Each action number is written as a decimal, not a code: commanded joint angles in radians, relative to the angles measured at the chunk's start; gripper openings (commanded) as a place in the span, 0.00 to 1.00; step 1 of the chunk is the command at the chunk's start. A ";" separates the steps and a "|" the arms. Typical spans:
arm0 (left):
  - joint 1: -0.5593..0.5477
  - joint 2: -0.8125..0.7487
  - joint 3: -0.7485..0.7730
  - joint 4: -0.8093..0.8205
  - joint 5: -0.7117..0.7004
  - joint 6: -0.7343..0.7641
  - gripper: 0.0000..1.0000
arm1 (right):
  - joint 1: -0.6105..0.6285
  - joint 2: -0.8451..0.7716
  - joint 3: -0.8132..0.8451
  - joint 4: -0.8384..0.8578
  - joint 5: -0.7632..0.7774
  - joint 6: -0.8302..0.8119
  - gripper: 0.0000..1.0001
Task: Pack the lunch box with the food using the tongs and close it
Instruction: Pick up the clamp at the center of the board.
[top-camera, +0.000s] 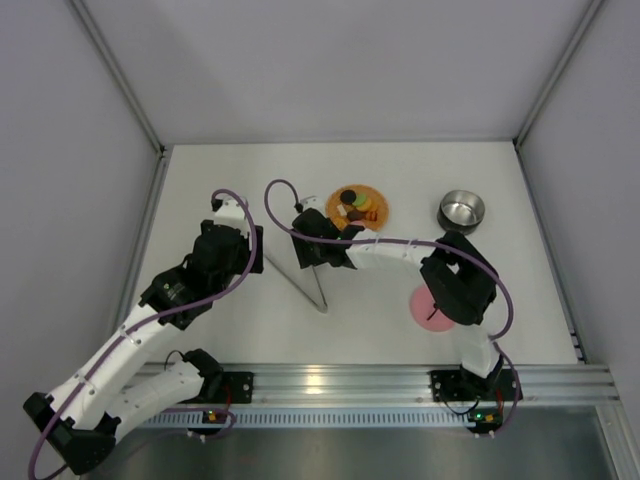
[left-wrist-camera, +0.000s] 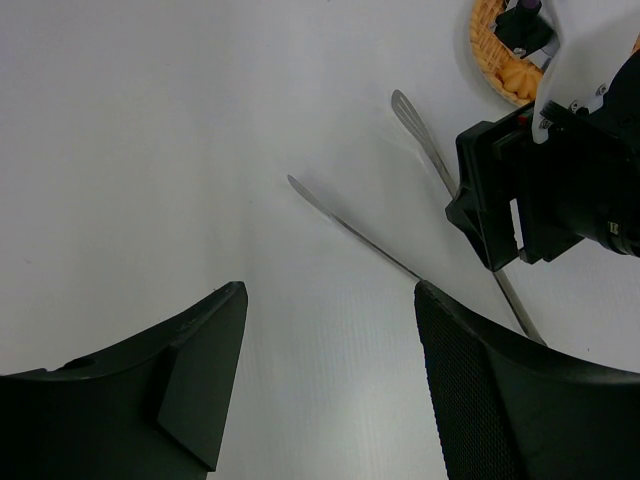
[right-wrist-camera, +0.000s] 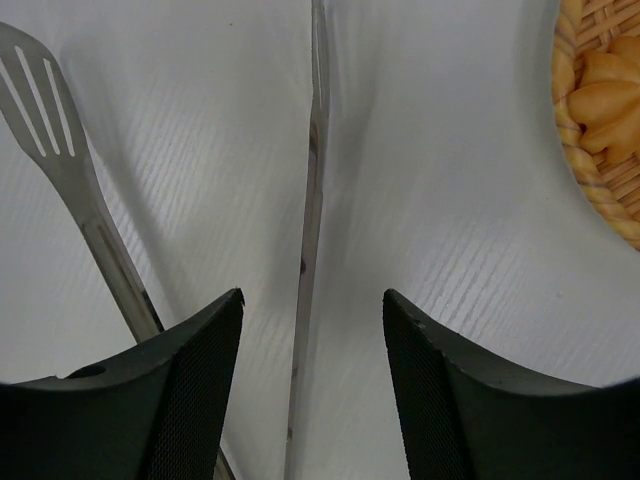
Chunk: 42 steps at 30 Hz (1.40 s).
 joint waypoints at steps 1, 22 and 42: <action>0.005 -0.016 -0.010 0.028 -0.008 0.005 0.73 | 0.016 0.007 0.019 0.012 0.009 -0.010 0.57; 0.003 -0.019 -0.010 0.029 -0.002 0.005 0.73 | 0.017 0.007 -0.034 0.067 -0.036 0.001 0.55; 0.005 -0.077 -0.007 0.022 -0.074 -0.011 0.73 | 0.102 -0.154 -0.222 0.260 -0.131 -0.030 0.75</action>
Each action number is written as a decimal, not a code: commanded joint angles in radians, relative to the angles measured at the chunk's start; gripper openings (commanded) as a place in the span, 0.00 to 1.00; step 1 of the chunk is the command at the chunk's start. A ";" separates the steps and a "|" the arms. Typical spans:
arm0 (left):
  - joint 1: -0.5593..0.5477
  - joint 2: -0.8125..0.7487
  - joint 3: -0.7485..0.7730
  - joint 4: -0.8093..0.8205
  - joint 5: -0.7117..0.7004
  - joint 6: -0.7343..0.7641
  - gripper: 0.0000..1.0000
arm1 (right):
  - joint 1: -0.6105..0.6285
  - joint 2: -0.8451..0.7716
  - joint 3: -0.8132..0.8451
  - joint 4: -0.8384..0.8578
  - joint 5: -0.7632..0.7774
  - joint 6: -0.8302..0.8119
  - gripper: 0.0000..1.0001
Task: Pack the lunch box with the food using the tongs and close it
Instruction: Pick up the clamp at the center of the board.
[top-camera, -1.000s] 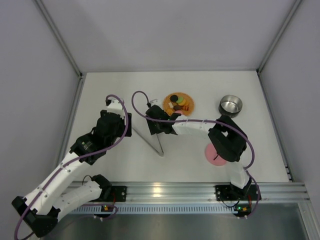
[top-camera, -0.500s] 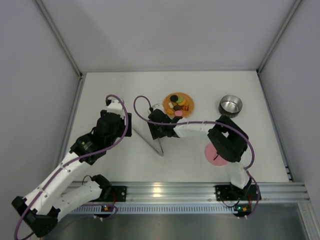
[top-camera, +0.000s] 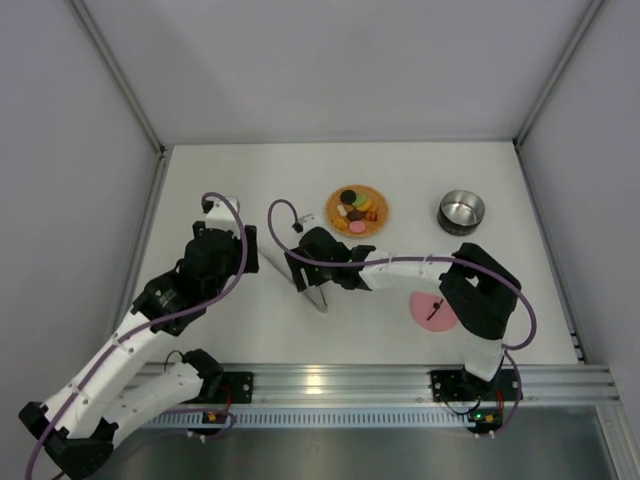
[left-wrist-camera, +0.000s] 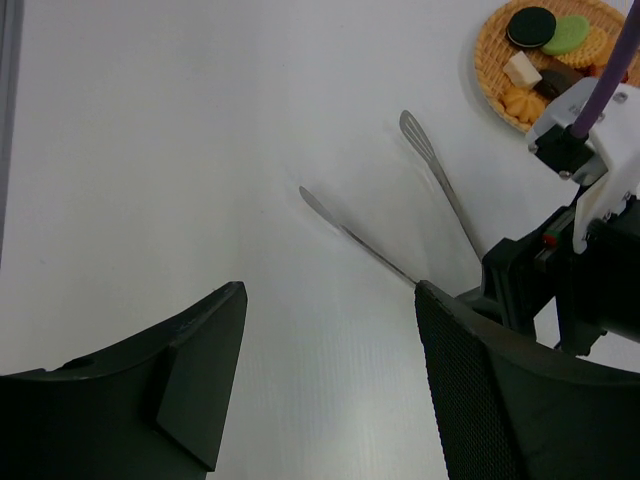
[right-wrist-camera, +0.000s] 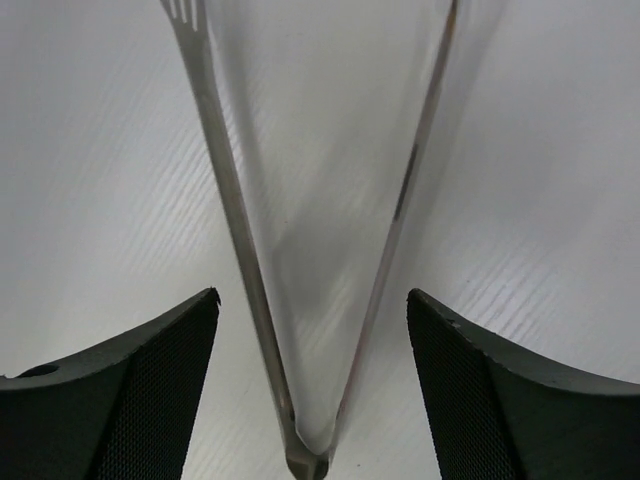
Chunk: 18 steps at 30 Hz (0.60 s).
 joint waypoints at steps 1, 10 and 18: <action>0.003 -0.053 -0.010 0.025 -0.069 -0.007 0.73 | 0.050 0.004 0.010 0.102 -0.014 -0.036 0.76; 0.003 -0.105 -0.018 0.033 -0.103 -0.010 0.74 | 0.084 0.118 0.101 0.040 0.089 -0.065 0.84; 0.005 -0.100 -0.018 0.034 -0.106 -0.009 0.74 | 0.100 0.155 0.139 0.013 0.123 -0.074 0.84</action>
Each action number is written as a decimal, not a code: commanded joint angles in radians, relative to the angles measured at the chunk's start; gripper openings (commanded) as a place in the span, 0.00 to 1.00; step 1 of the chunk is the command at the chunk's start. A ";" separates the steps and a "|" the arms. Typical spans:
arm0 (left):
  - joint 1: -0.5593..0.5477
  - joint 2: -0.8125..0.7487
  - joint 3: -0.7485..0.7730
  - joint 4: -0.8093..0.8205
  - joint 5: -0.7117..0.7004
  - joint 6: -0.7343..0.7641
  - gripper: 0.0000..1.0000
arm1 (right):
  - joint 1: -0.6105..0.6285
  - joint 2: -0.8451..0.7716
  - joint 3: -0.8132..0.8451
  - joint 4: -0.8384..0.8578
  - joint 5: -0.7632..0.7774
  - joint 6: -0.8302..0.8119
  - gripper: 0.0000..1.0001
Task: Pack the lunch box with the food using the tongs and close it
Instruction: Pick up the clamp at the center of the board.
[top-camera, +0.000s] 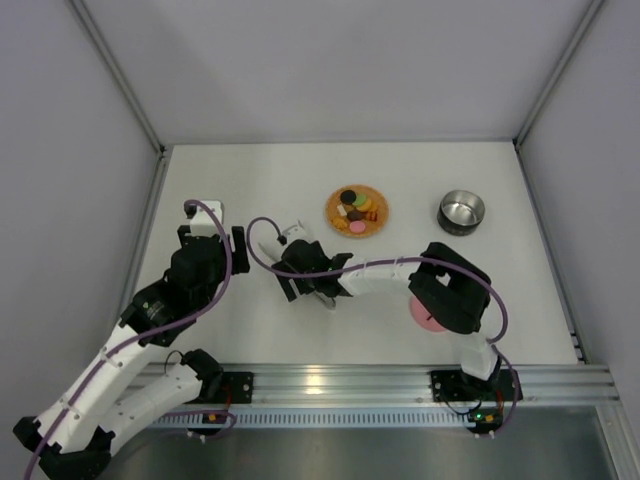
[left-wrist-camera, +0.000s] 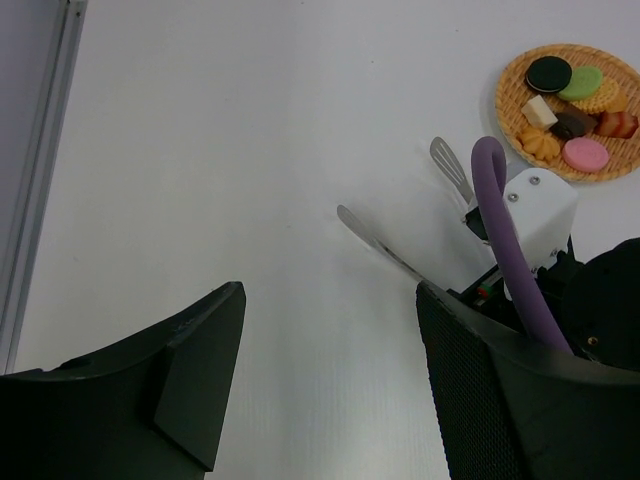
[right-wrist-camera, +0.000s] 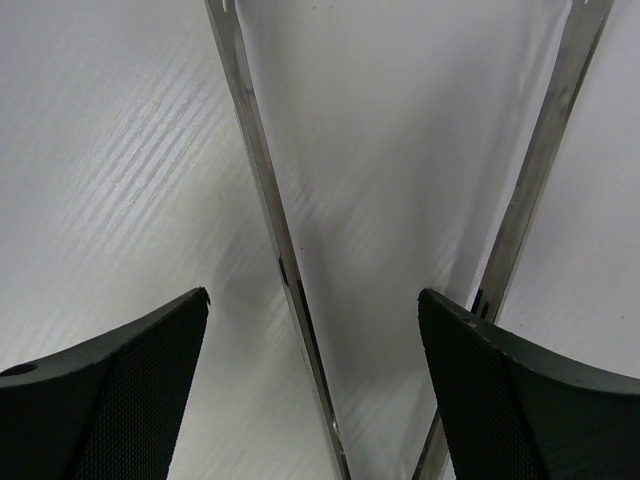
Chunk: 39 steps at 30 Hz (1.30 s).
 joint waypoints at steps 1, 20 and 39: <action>0.005 -0.004 -0.006 0.034 -0.021 -0.005 0.74 | 0.030 -0.010 0.047 0.011 0.043 -0.024 0.85; 0.005 -0.001 -0.008 0.036 -0.009 -0.001 0.75 | 0.056 -0.111 0.019 -0.037 0.161 -0.090 0.90; 0.003 0.009 -0.009 0.036 -0.007 -0.001 0.75 | 0.012 -0.015 -0.007 0.018 0.126 -0.079 0.97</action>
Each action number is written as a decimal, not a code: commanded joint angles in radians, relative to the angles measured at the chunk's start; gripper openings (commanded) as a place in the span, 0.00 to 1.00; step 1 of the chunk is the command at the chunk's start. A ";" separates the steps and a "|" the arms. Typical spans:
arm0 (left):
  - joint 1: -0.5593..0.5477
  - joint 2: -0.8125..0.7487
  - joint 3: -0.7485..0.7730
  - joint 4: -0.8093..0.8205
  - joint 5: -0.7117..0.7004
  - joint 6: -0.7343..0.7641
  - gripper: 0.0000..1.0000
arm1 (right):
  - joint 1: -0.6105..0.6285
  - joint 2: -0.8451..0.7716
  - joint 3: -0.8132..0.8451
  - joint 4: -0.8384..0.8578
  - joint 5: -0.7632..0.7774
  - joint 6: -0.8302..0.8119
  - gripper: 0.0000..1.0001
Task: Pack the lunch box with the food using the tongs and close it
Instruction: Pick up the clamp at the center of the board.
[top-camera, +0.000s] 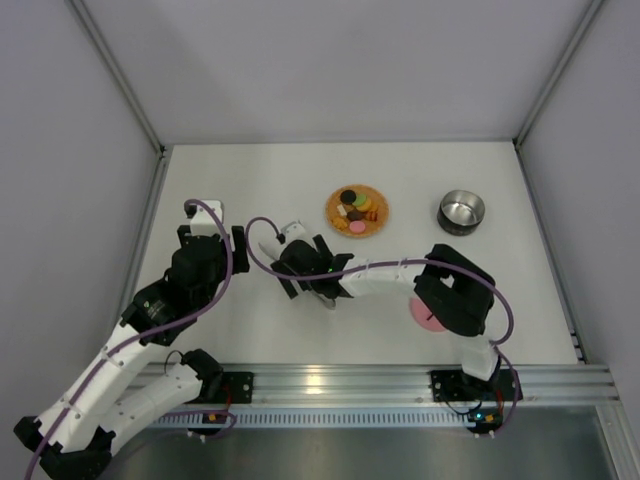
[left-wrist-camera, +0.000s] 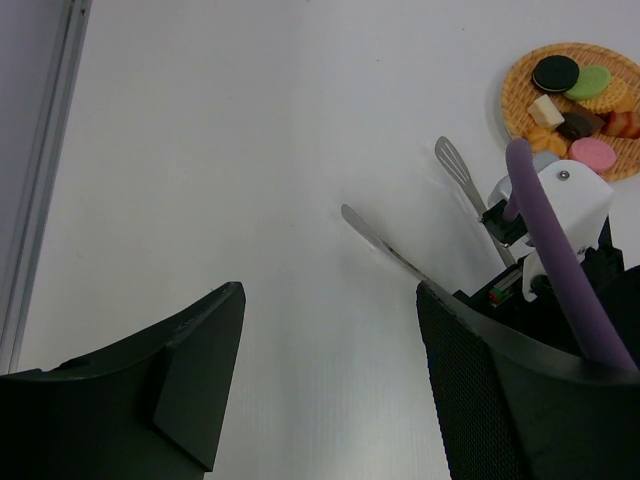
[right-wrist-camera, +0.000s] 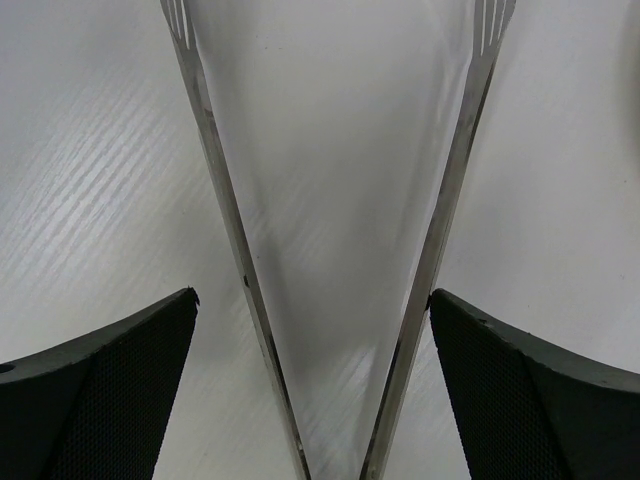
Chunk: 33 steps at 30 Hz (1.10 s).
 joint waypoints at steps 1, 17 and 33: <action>0.000 0.004 -0.007 0.036 0.001 -0.001 0.75 | -0.011 0.024 -0.010 0.038 -0.018 -0.003 0.97; -0.001 0.004 -0.007 0.036 0.002 -0.001 0.75 | -0.049 0.001 -0.145 0.107 -0.079 0.051 0.90; 0.000 0.000 -0.007 0.036 0.007 -0.001 0.75 | -0.023 -0.027 -0.226 0.101 -0.039 0.075 0.73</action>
